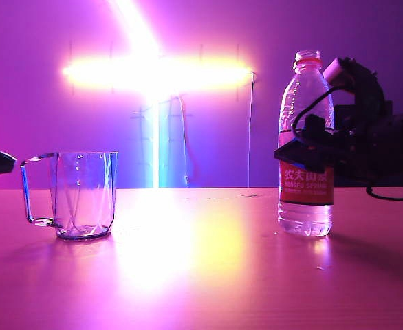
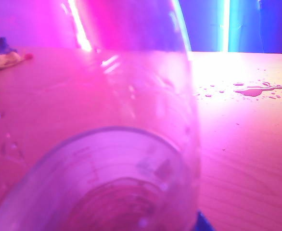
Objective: Pick up the mineral water bottle on the table and pour water into the mug until it's half full.
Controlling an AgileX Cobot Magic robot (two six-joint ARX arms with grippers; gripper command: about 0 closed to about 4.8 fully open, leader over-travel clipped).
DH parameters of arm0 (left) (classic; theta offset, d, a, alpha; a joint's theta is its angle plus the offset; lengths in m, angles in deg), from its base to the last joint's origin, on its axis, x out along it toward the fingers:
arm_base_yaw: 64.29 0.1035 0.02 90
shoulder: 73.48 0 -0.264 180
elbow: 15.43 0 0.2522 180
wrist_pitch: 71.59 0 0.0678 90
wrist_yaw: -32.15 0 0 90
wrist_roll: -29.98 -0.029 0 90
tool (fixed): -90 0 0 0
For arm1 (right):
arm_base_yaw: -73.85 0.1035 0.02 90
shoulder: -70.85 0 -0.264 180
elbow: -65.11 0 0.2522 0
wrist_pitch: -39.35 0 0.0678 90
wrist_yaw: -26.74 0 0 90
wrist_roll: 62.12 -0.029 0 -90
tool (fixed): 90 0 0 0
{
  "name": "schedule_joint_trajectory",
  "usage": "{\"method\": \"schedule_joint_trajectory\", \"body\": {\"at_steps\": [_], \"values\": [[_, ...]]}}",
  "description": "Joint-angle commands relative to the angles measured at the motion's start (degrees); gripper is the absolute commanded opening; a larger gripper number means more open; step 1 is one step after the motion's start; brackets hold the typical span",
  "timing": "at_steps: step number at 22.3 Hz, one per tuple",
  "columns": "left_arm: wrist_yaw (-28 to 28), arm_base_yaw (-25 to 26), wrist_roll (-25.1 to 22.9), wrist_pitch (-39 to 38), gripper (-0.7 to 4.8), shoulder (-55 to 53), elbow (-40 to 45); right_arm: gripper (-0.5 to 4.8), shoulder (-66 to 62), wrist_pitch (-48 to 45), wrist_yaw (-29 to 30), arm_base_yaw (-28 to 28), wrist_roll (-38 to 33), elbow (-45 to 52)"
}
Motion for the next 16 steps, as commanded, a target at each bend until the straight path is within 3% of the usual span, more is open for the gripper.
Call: {"method": "schedule_joint_trajectory", "body": {"at_steps": [1,6,9,11,16], "values": [[0.2,0.7,0.2,0.8,-0.02,0.4,-0.2,2.19,0.2,-0.6,0.0,0.0,0.5,-0.3],[0.2,5.1,0.2,0.7,-0.02,1.7,-0.2,2.15,0.3,-1.8,1.2,0.1,0.7,-0.3],[0.2,8.3,0.2,0.7,-0.02,3.3,-0.2,2.15,1.5,-1.4,3.7,1.7,7.7,-1.6],[0.2,9.8,0.2,0.8,-0.02,4.4,-0.2,2.15,3.8,6.7,3.6,3.8,12.5,-4.7],[0.2,13.9,0.2,0.7,-0.02,6.8,-0.2,2.15,5.7,37.1,1.7,11.9,28.7,-22.6]]}}
